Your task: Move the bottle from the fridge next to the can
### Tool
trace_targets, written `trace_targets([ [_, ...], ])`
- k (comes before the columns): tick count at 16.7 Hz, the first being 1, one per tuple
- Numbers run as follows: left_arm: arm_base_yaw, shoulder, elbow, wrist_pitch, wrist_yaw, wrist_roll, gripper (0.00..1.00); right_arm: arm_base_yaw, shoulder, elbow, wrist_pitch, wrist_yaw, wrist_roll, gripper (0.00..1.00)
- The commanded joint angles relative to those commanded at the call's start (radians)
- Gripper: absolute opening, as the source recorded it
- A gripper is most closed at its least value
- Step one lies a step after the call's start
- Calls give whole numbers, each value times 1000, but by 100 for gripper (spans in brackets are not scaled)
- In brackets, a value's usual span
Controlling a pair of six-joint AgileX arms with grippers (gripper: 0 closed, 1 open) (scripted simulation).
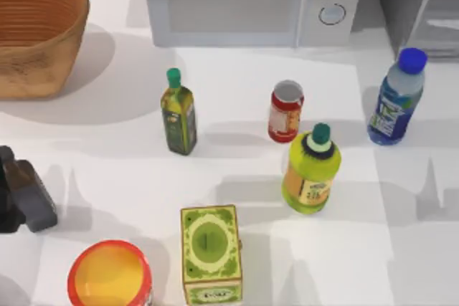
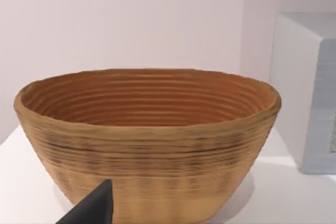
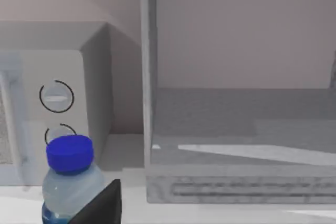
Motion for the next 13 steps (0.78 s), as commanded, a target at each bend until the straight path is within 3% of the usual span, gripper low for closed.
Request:
trace_targets([
  [4, 0, 0, 0, 0, 0, 0, 100, -39, -152, -40, -145, -42, -1, 100],
  [13, 0, 0, 0, 0, 0, 0, 100, -40, -188, -17, -189, -43, -2, 100],
])
